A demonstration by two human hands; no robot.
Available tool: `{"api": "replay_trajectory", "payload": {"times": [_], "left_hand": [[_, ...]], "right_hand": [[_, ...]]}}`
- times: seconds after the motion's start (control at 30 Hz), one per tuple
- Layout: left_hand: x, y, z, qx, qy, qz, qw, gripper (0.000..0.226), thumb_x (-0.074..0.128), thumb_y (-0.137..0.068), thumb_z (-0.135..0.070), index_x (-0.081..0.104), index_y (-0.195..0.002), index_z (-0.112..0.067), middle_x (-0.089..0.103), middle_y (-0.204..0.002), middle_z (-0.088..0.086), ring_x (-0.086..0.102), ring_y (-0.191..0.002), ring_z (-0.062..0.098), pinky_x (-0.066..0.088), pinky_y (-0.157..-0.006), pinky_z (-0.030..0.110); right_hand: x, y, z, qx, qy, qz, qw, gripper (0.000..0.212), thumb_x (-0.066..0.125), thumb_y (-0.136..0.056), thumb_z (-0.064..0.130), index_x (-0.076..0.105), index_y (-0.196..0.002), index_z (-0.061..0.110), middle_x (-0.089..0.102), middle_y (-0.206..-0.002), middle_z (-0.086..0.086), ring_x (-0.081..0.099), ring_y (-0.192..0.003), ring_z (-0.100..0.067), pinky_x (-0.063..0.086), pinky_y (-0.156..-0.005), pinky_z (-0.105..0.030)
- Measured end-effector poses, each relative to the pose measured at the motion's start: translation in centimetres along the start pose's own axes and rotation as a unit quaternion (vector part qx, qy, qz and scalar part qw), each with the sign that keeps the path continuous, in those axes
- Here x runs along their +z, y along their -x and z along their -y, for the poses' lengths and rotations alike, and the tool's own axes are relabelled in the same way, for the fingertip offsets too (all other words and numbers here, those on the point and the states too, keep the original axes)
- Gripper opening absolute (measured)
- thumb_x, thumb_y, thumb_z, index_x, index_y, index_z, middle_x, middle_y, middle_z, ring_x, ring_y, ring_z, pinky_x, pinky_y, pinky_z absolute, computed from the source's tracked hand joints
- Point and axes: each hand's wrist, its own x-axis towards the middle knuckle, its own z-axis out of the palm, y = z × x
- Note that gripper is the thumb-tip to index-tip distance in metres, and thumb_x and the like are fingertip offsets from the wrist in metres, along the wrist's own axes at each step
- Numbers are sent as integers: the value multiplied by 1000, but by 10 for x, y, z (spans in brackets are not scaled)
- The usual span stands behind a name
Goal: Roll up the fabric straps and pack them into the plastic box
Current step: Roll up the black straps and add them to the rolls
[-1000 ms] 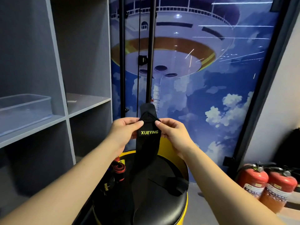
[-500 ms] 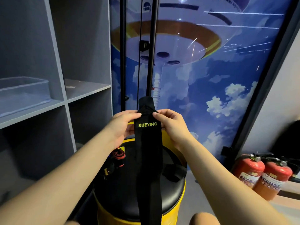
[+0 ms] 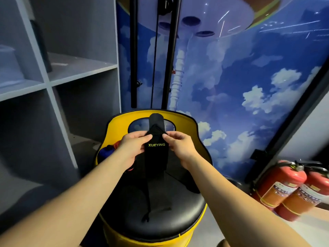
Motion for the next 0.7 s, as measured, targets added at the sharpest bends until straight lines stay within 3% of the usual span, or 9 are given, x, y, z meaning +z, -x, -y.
{"api": "replay_trajectory", "payload": {"times": [0.23,0.37,0.5,0.6,0.7], "left_hand": [[-4,-32,27,10,-7,3,1000,14,71,-91,-14,75,-105,-14,78,-97,6,73,-84,16,57,-71,25],[-15,-52,55,20,-18,-27,999,20,73,-90,-17,76,-109,-13,78,-101,4,73,-97,20,57,-87,35],[-24,-68,90,-2,-11,-48,999,40,78,-84,-22,71,-121,-8,76,-108,7,71,-104,24,54,-96,41],[-31,-81,112,-11,0,-58,998,53,85,-76,-32,70,-123,-11,75,-114,5,69,-111,25,50,-104,49],[-29,-88,127,-16,4,-51,999,43,81,-81,-26,72,-120,-9,76,-110,6,70,-109,24,50,-105,49]], "right_hand": [[-8,-39,-26,34,27,34,998,12,72,-91,12,75,-100,6,72,-82,-1,64,-67,-7,49,-59,-16],[-36,-66,-58,57,116,16,992,12,68,-95,19,75,-99,11,74,-85,-2,61,-72,-12,45,-65,-23],[-70,-83,-110,88,204,-20,975,8,68,-94,14,74,-91,10,72,-80,-3,59,-65,-11,49,-60,-18],[-87,-90,-148,102,344,-28,933,2,74,-89,21,74,-88,21,72,-83,1,65,-77,-15,53,-75,-29],[-94,-93,-171,91,533,29,841,27,73,-88,30,72,-110,15,72,-106,-6,66,-102,-24,50,-84,-30]]}}
